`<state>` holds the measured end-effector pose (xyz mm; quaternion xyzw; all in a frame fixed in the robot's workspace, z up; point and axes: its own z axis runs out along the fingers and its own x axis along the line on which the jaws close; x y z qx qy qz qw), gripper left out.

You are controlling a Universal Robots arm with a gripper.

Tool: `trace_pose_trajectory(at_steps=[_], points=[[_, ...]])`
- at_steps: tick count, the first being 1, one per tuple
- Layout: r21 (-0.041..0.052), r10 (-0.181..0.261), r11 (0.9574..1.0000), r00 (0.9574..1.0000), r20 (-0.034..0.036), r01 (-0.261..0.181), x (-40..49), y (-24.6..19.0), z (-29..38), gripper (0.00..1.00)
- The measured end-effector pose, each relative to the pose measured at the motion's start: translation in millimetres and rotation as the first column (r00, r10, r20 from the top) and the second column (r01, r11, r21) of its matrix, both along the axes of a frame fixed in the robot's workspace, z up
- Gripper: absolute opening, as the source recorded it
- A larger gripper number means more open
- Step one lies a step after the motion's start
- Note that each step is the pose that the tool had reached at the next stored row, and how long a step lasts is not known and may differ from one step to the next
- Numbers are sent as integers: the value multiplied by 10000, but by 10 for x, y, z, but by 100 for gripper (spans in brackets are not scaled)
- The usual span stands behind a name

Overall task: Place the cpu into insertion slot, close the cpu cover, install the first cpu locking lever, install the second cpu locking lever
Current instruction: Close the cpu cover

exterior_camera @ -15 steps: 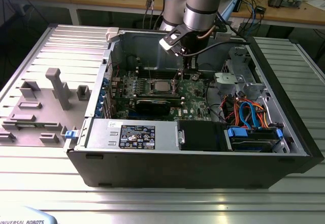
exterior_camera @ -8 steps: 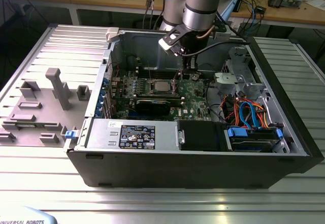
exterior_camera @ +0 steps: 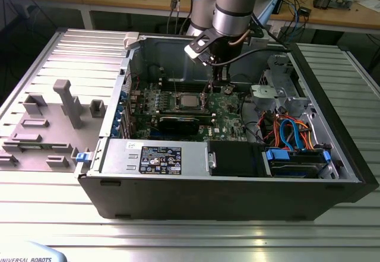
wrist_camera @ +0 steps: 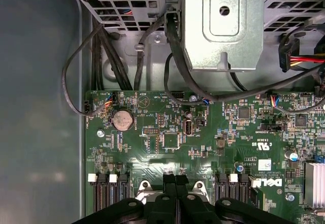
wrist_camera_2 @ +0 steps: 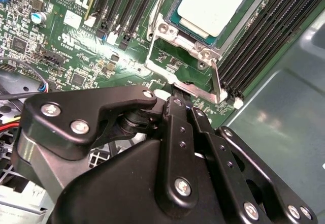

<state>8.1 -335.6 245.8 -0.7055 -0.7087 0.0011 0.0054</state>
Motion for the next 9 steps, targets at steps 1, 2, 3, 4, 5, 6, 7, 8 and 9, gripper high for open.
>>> trace_pose_trajectory(at_steps=[1, 2, 3, 4, 5, 6, 7, 8, 9], points=[[0, 0, 10000, 10000, 0, 0, -2, 0, 0, 11], [-1, 0, 10000, 10000, 0, 0, -4, 0, 0, 11], [-1, 0, 10000, 10000, 0, 0, -6, 0, 0, 11], [0, 0, 10000, 10000, 0, 0, -8, 0, 0, 11], [0, 0, 10000, 10000, 0, 0, -11, 0, 0, 11], [-1, 0, 10000, 10000, 0, 0, -13, 0, 0, 11], [0, 0, 10000, 10000, 0, 0, -16, 0, 0, 11], [0, -1, 10000, 10000, 0, 1, -19, 0, 0, 11], [0, 0, 10000, 10000, 0, 0, -22, 0, 0, 11]])
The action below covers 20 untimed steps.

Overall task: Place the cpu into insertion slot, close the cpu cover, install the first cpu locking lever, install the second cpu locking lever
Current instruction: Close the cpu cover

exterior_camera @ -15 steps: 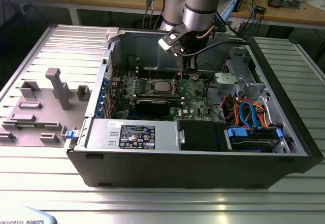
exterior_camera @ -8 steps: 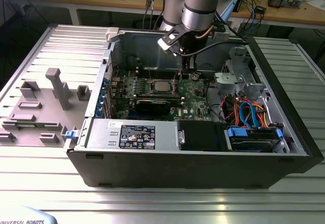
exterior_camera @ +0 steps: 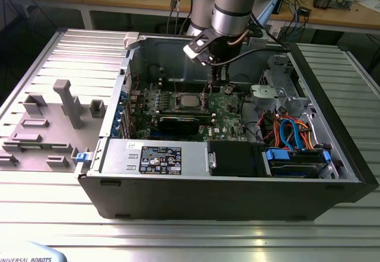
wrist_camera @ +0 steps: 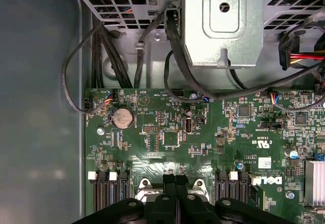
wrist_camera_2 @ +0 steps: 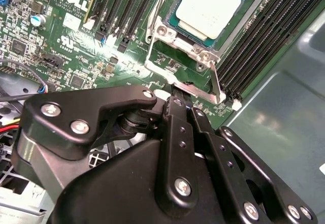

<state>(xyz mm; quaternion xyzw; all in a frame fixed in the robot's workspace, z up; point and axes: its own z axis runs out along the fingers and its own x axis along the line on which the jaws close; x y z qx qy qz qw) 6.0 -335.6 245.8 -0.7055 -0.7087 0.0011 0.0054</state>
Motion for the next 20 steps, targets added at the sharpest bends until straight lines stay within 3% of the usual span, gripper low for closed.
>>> trace_pose_trajectory(at_steps=[20], points=[[0, 0, 10000, 10000, 0, 0, -61, 0, 0, 11]])
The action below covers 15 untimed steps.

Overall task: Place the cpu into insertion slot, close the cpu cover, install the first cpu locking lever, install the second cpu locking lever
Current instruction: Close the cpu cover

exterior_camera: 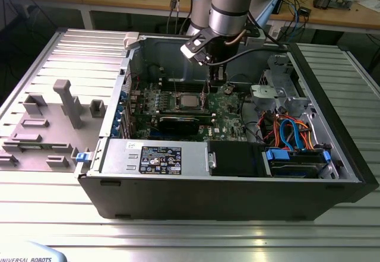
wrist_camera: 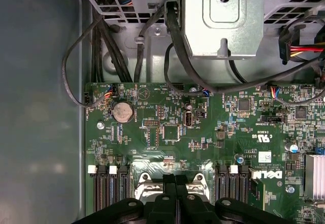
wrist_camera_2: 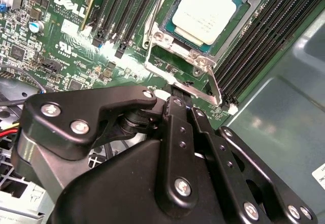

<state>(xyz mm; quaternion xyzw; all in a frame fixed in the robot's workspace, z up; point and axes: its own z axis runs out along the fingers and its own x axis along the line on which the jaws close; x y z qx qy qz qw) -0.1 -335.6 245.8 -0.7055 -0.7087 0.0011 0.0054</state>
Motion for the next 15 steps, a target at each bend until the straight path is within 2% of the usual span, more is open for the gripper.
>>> trace_pose_trajectory(at_steps=[7, 11, 15], points=[[0, 0, 10000, 10000, 0, 0, -25, 0, 0, 11], [0, 0, 10000, 10000, 0, 0, -117, 0, 0, 11], [0, 0, 10000, 10000, 0, 0, -127, 0, 0, 11]])
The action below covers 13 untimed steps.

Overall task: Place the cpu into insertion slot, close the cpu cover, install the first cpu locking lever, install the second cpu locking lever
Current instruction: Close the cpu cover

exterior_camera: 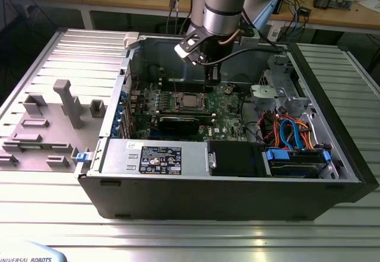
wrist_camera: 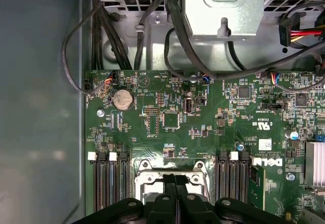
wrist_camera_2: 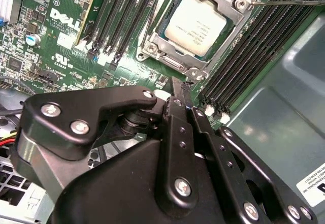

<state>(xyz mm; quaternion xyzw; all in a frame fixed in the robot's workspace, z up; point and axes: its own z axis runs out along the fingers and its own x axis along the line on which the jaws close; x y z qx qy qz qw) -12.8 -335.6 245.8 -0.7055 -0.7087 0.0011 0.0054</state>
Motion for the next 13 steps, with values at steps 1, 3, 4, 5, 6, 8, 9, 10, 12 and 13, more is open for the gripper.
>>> trace_pose_trajectory(at_steps=[1, 3, 4, 5, 6, 8, 9, 10, 12, 13], points=[[0, 1, 10000, 10000, 0, -1, -1, 0, 0, 11], [0, -1, 10000, 10000, 0, 1, -8, 0, 0, 11], [0, -2, 10000, 10000, 0, 2, -11, 0, 0, 11], [0, 0, 10000, 10000, 0, 0, -13, 0, 0, 11], [0, 0, 10000, 10000, 0, 0, -16, 0, 0, 11], [0, 1, 10000, 10000, 0, -1, -19, 0, 0, 11], [0, 0, 10000, 10000, 0, 0, -20, 0, 0, 11], [0, 0, 10000, 10000, 0, 0, -22, 0, 0, 11], [1, 0, 10000, 10000, 0, 0, -26, 0, 0, 11], [0, 0, 10000, 10000, 0, 0, -27, 0, 0, 11]])
